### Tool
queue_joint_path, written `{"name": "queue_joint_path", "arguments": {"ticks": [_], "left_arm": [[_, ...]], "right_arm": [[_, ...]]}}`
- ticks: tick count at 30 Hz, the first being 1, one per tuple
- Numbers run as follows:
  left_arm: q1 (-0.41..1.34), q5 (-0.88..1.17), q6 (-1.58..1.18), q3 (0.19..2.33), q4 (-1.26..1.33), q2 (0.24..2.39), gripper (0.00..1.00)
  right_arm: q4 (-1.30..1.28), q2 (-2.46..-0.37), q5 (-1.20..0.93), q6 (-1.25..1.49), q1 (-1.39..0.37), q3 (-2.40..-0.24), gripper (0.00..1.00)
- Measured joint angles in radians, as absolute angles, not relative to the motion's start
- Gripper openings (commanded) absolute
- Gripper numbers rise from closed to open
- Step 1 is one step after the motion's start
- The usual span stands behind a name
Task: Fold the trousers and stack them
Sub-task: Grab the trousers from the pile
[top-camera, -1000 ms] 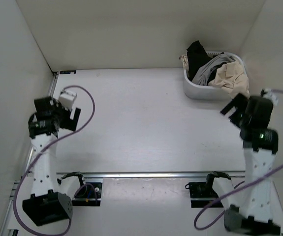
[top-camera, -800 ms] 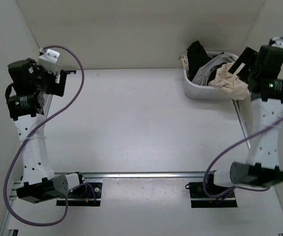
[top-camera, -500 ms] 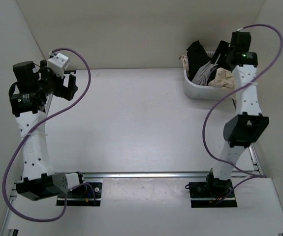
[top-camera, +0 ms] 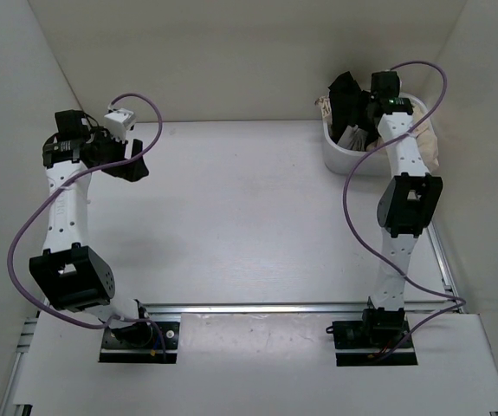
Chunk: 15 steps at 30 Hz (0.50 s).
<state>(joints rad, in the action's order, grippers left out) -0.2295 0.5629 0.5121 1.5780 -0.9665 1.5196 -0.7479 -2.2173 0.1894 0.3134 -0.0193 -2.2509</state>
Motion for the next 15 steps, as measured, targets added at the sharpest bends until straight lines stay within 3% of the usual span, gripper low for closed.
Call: {"name": "queue_joint_path", "arguments": {"ticks": [1,4,5,6,15], "left_arm": [[-0.229,0.561,0.512,1.578,-0.968,1.52,0.92],[-0.229,0.561,0.511,1.578,-0.97,1.52,0.92],[-0.229,0.561,0.511,1.578,-0.971,1.521,0.92],[-0.229,0.561,0.511,1.578,-0.974,1.521,0.92],[-0.229,0.562,0.511,1.578,-0.994,1.538,0.92]], "right_arm": [[-0.739,-2.226,0.192,0.32,-0.019,-2.253,0.59],[-0.723,-2.249,0.205,0.338,-0.019,-2.254,0.25],[-0.722,-2.257,0.211,0.345,-0.019,-2.254,0.07],[-0.72,-2.261,0.217,0.349,-0.019,-2.254,0.0],[-0.699,-2.25,0.272,0.371,-0.022,-2.296,0.0]]}}
